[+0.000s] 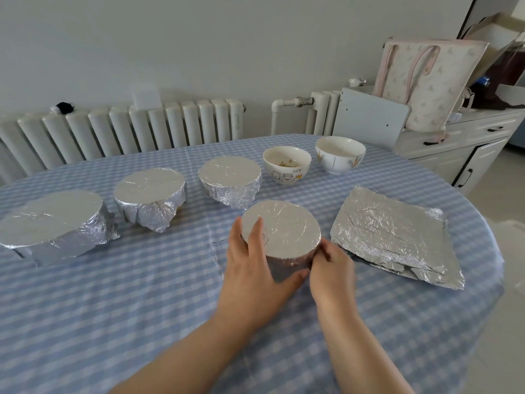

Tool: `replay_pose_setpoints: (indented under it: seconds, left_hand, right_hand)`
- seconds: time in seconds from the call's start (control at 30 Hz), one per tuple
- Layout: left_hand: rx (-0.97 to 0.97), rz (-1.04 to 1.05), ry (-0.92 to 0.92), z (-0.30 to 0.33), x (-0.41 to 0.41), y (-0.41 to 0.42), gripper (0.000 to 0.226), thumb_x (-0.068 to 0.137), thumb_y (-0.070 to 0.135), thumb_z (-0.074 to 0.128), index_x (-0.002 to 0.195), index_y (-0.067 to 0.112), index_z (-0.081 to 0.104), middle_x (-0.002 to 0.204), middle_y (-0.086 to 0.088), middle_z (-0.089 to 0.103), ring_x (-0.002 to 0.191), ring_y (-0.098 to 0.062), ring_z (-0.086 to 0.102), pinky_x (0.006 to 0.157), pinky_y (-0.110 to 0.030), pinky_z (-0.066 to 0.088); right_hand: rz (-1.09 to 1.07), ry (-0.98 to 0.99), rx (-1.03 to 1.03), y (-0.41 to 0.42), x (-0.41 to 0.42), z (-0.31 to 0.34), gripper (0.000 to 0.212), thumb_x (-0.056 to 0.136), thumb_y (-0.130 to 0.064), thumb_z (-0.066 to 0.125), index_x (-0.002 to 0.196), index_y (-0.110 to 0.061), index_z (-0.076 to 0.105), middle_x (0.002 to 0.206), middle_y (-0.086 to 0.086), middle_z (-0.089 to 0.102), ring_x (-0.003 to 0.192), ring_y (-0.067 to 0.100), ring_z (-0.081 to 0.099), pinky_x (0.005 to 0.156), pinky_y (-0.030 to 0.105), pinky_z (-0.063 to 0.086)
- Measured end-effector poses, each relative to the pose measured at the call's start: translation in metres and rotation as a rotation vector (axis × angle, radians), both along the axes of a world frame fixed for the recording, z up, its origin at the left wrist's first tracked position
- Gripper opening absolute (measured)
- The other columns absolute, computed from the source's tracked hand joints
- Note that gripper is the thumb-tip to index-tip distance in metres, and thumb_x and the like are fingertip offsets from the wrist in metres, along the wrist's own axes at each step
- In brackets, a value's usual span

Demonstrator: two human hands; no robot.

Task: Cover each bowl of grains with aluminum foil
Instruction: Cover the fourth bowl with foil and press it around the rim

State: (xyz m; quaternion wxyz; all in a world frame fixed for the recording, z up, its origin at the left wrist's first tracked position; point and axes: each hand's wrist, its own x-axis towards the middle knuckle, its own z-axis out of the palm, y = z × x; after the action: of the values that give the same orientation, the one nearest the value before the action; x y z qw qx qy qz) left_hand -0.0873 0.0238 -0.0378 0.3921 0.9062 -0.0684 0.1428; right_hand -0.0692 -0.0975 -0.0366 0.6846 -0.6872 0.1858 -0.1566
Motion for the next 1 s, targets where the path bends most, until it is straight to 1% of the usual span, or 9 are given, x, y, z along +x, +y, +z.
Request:
replay_pose_setpoints:
  seconds: [0.07, 0.13, 0.23, 0.37, 0.5, 0.57, 0.73, 0.9, 1.0]
  left_hand:
    - [0.001, -0.009, 0.006, -0.001, -0.002, -0.001, 0.117, 0.068, 0.063, 0.074, 0.152, 0.029, 0.001, 0.156, 0.007, -0.013, 0.147, -0.017, 0.004, 0.114, -0.03, 0.02]
    - [-0.017, -0.012, 0.004, -0.002, -0.003, -0.001, 0.119, 0.068, 0.063, 0.074, 0.153, 0.028, -0.002, 0.156, 0.007, -0.013, 0.147, -0.016, 0.004, 0.114, -0.029, 0.019]
    - [-0.051, -0.002, 0.014, 0.0, -0.002, -0.001, 0.118, 0.069, 0.066, 0.072, 0.153, 0.029, -0.003, 0.156, 0.011, -0.012, 0.147, -0.015, 0.005, 0.114, -0.03, 0.02]
    - [-0.076, -0.005, 0.014, 0.0, -0.001, -0.001, 0.116, 0.066, 0.075, 0.063, 0.153, 0.029, 0.0, 0.154, 0.012, -0.007, 0.147, -0.018, 0.008, 0.116, -0.033, 0.022]
    - [-0.086, 0.007, 0.019, -0.001, 0.0, -0.001, 0.114, 0.063, 0.084, 0.046, 0.152, 0.029, 0.002, 0.154, 0.01, -0.003, 0.146, -0.021, 0.011, 0.116, -0.035, 0.023]
    - [-0.111, 0.012, 0.014, -0.002, 0.0, 0.001, 0.111, 0.065, 0.083, 0.045, 0.152, 0.03, 0.002, 0.154, 0.009, -0.001, 0.146, -0.021, 0.012, 0.116, -0.038, 0.026]
    - [-0.116, 0.002, -0.009, -0.001, 0.0, 0.002, 0.107, 0.069, 0.083, 0.043, 0.152, 0.029, 0.002, 0.153, 0.008, 0.003, 0.145, -0.022, 0.015, 0.115, -0.04, 0.028]
    - [-0.19, -0.023, -0.048, -0.001, 0.004, 0.007, 0.098, 0.077, 0.076, 0.043, 0.153, 0.022, 0.014, 0.153, -0.001, 0.016, 0.142, -0.009, 0.019, 0.116, -0.032, 0.026]
    - [-0.324, -0.018, -0.006, -0.002, 0.008, 0.011, 0.087, 0.079, 0.071, 0.042, 0.15, 0.026, 0.022, 0.146, 0.011, 0.022, 0.138, -0.006, 0.027, 0.115, -0.034, 0.031]
  right_hand:
    - [0.066, -0.027, 0.276, 0.004, -0.001, 0.006, 0.035, 0.094, 0.0, 0.041, 0.079, -0.015, 0.069, 0.071, 0.003, 0.064, 0.067, 0.012, 0.057, 0.064, 0.024, 0.046]
    - [0.104, -0.038, 0.385, 0.009, -0.003, 0.009, 0.034, 0.102, -0.02, 0.04, 0.085, -0.015, 0.069, 0.072, 0.0, 0.066, 0.07, 0.014, 0.062, 0.064, 0.023, 0.048]
    - [0.129, -0.053, 0.374, 0.015, -0.007, 0.009, 0.041, 0.104, -0.036, 0.034, 0.105, -0.011, 0.066, 0.081, -0.002, 0.068, 0.073, 0.007, 0.065, 0.06, 0.015, 0.049]
    - [0.181, -0.022, 0.433, 0.014, -0.007, 0.01, 0.041, 0.104, -0.039, 0.033, 0.118, -0.016, 0.064, 0.105, -0.002, 0.072, 0.1, 0.01, 0.067, 0.08, 0.022, 0.047]
    - [0.224, 0.049, 0.408, 0.019, -0.006, 0.013, 0.035, 0.103, -0.042, 0.032, 0.126, -0.026, 0.054, 0.115, -0.004, 0.068, 0.107, 0.011, 0.063, 0.083, 0.023, 0.047]
    - [0.234, 0.05, 0.393, 0.021, -0.002, 0.015, 0.035, 0.103, -0.044, 0.032, 0.123, -0.026, 0.055, 0.114, -0.005, 0.068, 0.105, 0.008, 0.063, 0.081, 0.022, 0.046]
    - [0.254, 0.012, 0.539, 0.011, 0.004, 0.013, 0.05, 0.103, -0.048, 0.029, 0.105, -0.015, 0.066, 0.094, -0.003, 0.076, 0.087, 0.004, 0.07, 0.079, 0.022, 0.048]
    - [0.233, 0.037, 0.573, 0.007, 0.005, 0.006, 0.062, 0.101, -0.054, 0.022, 0.127, -0.012, 0.059, 0.122, 0.003, 0.068, 0.117, 0.014, 0.061, 0.106, 0.031, 0.04]
    - [0.245, 0.055, 0.508, 0.002, 0.007, 0.009, 0.065, 0.1, -0.058, 0.02, 0.128, -0.013, 0.059, 0.126, 0.002, 0.065, 0.118, 0.012, 0.058, 0.1, 0.027, 0.041]
